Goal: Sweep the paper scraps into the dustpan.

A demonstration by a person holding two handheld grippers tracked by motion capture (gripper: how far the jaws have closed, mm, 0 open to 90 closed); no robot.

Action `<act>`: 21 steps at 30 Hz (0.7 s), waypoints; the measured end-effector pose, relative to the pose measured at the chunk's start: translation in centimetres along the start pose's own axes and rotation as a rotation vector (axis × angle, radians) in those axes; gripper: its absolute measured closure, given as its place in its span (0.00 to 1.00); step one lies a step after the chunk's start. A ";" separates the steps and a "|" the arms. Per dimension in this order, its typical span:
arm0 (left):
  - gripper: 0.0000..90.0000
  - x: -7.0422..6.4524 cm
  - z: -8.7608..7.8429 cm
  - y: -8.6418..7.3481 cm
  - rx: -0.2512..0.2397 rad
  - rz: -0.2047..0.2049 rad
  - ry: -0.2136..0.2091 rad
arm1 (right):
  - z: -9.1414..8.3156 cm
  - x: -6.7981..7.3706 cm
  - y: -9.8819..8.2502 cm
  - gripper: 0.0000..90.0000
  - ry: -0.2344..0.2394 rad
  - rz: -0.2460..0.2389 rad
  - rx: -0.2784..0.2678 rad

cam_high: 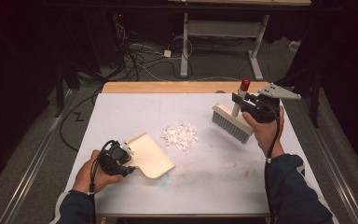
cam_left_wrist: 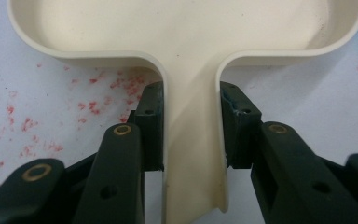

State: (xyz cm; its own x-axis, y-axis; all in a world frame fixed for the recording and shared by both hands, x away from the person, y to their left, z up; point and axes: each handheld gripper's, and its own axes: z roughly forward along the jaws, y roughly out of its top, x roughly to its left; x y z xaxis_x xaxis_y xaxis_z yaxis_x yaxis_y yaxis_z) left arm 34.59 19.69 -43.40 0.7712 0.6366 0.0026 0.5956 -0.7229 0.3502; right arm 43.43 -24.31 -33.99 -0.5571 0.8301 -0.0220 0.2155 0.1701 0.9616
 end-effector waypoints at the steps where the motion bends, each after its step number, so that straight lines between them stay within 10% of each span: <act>1: 0.70 0.0 0.0 0.0 0.000 0.000 0.000 | 0.1 -0.1 -0.1 0.78 0.002 0.009 -0.002; 21: 0.70 2.0 -1.5 1.3 0.035 0.021 -0.030 | 4.6 -0.4 0.6 0.78 -0.070 0.027 -0.001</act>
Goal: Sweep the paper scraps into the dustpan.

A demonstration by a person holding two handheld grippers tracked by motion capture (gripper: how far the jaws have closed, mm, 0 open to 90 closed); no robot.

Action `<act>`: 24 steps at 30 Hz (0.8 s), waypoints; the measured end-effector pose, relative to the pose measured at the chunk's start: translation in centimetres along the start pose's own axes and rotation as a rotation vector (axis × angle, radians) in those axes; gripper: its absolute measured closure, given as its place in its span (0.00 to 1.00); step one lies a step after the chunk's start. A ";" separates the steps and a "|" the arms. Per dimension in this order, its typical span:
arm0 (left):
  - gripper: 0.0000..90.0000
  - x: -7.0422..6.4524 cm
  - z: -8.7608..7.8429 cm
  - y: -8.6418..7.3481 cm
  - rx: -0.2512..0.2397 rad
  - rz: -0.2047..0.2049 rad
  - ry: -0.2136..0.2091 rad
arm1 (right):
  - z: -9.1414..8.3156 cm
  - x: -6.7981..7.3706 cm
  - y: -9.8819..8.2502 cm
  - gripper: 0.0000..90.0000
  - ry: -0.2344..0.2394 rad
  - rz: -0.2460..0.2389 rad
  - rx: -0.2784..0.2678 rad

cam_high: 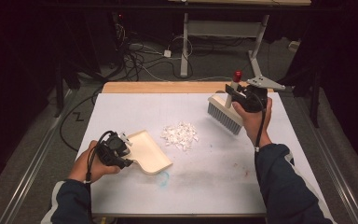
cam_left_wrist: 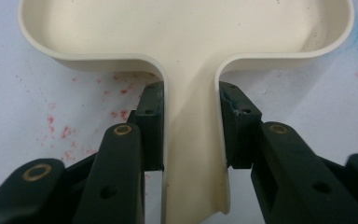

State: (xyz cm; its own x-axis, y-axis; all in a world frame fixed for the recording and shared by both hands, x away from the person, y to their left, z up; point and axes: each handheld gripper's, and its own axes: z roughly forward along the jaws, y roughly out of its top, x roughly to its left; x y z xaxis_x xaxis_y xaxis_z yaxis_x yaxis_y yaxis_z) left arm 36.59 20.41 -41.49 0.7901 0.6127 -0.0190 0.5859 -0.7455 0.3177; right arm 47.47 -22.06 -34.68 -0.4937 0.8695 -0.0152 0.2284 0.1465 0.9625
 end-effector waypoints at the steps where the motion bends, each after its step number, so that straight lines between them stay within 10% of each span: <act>1: 0.70 0.3 0.0 0.3 0.009 0.001 -0.003 | 0.3 0.2 0.1 0.78 -0.004 -0.003 -0.001; 10: 0.70 0.6 0.0 1.3 0.072 0.014 -0.009 | 3.4 3.2 -0.2 0.78 -0.041 -0.060 0.018; 24: 0.70 0.8 0.8 1.7 0.085 -0.007 -0.028 | 4.0 8.7 -1.6 0.77 0.090 -0.040 0.010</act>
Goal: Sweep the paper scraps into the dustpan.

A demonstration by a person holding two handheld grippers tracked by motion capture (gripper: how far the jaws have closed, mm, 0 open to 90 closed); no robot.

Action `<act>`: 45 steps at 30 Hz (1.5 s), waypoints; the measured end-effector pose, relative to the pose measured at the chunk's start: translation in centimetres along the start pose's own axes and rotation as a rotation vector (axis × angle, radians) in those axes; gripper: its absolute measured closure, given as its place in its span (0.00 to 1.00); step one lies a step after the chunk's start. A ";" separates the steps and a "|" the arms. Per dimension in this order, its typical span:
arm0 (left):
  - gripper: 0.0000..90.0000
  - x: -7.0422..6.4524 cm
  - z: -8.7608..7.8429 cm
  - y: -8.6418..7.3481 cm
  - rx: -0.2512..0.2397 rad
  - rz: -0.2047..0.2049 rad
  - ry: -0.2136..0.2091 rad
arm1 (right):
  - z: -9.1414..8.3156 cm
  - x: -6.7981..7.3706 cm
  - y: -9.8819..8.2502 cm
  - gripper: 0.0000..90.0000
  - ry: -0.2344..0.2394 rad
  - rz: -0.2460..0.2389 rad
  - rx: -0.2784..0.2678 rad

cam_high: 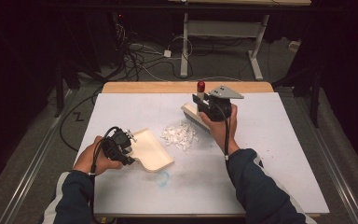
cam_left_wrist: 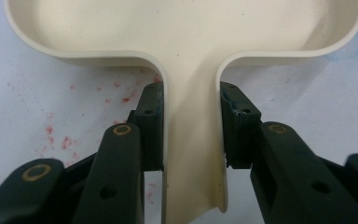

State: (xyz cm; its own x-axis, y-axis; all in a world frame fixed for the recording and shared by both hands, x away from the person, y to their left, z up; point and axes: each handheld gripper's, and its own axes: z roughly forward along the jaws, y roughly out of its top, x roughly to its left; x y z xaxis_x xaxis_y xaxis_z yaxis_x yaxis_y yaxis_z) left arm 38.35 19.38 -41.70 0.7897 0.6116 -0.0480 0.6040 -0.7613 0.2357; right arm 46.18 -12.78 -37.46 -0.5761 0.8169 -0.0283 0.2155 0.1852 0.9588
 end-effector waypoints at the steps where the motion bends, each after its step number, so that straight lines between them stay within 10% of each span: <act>1: 0.70 0.0 0.0 0.0 0.000 0.000 0.000 | -0.1 0.4 0.0 0.77 0.011 0.005 0.001; 25: 0.70 -0.4 0.9 2.2 0.026 0.007 -0.023 | 0.4 7.1 -0.4 0.77 0.152 0.053 -0.041; 34: 0.70 -0.7 1.2 2.2 0.017 0.001 -0.024 | -0.2 10.5 0.0 0.78 0.244 -0.023 -0.050; 45: 0.70 -1.2 1.8 1.5 0.001 0.008 -0.026 | -1.2 10.2 1.7 0.78 0.237 -0.035 -0.088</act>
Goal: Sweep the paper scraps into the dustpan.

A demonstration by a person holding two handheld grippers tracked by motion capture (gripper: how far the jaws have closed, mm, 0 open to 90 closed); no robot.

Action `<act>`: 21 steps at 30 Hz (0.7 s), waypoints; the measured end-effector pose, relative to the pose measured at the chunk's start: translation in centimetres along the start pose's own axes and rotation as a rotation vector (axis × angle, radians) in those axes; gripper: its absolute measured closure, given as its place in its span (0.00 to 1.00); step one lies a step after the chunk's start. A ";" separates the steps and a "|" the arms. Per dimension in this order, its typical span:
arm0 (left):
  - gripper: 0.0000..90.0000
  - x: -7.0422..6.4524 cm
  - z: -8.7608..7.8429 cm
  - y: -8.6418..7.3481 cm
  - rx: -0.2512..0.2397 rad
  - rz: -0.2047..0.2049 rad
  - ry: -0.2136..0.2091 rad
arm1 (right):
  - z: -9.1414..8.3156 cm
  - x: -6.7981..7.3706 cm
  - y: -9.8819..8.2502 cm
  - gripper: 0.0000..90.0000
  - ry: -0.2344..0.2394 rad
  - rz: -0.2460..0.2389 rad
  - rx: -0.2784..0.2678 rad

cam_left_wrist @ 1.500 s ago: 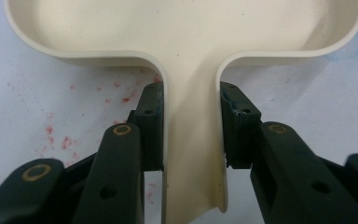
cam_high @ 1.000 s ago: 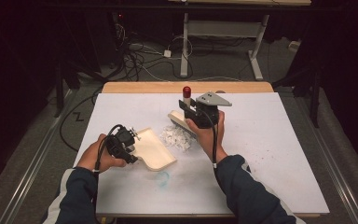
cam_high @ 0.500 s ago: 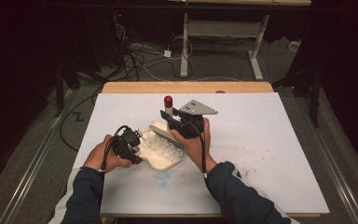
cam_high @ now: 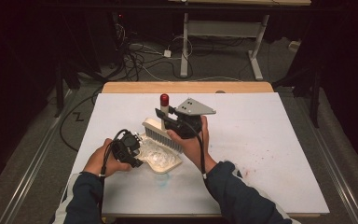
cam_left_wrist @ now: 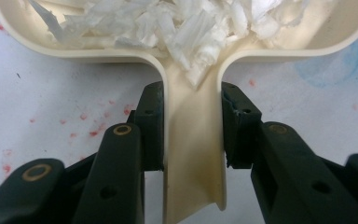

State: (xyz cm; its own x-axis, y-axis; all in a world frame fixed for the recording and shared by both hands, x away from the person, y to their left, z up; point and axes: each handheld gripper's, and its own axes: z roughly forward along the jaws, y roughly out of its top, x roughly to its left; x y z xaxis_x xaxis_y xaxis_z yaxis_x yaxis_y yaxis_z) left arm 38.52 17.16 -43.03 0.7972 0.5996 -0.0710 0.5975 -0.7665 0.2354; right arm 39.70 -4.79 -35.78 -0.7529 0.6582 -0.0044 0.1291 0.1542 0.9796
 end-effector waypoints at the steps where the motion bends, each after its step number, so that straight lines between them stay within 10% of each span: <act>1: 0.70 0.0 0.1 -0.1 -0.002 0.002 0.001 | 0.0 0.0 0.0 0.78 0.000 0.000 0.000; 13: 0.70 -0.2 0.3 -1.0 -0.001 0.012 0.012 | -3.1 -3.5 1.7 0.78 -0.079 0.090 -0.067; 21: 0.70 0.4 0.1 -1.8 -0.012 -0.028 0.010 | -1.1 -5.4 0.9 0.78 -0.165 0.042 -0.011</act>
State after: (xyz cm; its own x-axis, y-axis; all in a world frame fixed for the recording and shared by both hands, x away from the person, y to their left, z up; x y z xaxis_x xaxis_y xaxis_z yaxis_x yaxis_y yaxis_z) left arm 37.75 18.70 -43.61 0.7794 0.6228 -0.0679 0.6182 -0.7469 0.2448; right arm 43.22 -9.02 -34.69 -0.6303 0.7764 0.0047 0.1508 0.1165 0.9817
